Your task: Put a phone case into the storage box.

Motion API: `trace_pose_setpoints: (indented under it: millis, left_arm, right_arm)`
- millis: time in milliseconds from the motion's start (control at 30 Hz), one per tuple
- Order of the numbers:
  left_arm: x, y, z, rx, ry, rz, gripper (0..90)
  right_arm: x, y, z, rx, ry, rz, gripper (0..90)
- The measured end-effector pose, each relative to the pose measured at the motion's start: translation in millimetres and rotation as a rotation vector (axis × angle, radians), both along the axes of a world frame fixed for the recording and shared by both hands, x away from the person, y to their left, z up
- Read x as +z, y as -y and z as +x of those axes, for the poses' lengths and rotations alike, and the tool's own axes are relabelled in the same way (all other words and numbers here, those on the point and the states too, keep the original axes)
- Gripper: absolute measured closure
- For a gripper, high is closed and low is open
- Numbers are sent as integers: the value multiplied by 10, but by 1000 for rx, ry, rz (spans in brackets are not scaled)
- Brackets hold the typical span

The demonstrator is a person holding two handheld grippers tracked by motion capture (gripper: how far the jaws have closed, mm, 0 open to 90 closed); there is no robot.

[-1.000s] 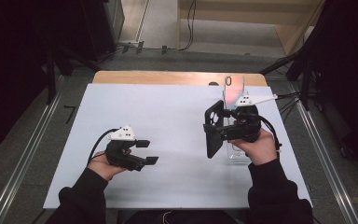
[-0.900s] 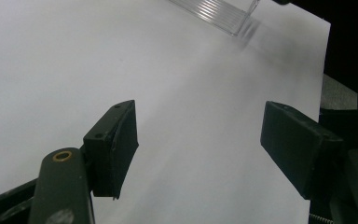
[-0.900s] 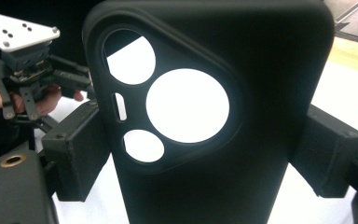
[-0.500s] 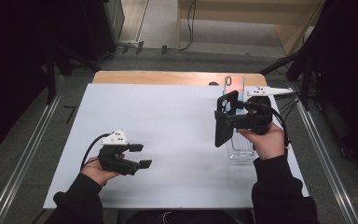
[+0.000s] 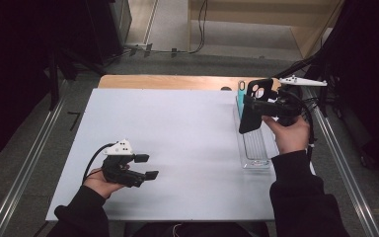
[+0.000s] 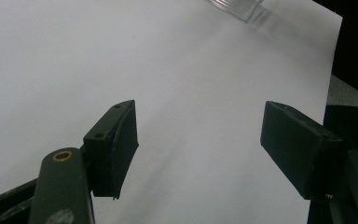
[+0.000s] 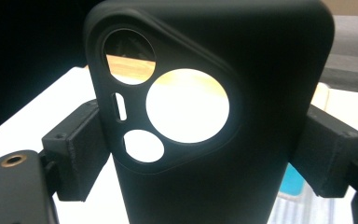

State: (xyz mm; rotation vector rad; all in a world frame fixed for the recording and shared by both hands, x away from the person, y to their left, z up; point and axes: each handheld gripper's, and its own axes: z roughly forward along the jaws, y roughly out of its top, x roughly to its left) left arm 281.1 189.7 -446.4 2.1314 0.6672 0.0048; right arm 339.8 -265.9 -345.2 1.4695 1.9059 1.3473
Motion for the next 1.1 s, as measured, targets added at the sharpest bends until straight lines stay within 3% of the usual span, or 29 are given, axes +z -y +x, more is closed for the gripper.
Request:
trace_pose_setpoints:
  millis: [67,300,500,600,667,1100]
  left_arm:
    - [-3,-5,-3,3,-2,2,281]
    - [-22,-28,-6,12,-13,4,281]
    - [-19,-35,-17,8,-9,-3,281]
    - [-16,-44,-22,7,-5,-3,282]
    - [-14,-45,-27,7,-4,-8,282]
    - [-27,-97,-27,15,-17,-18,282]
  right_arm:
    - [-20,32,70,-3,-5,2,124]
    - [-94,120,298,-104,-24,-45,124]
    - [-165,183,482,-178,-33,-44,124]
    - [-213,216,567,-182,-50,-1,124]
    - [-240,214,616,-204,-50,-28,124]
    - [-531,96,901,-280,-78,-82,123]
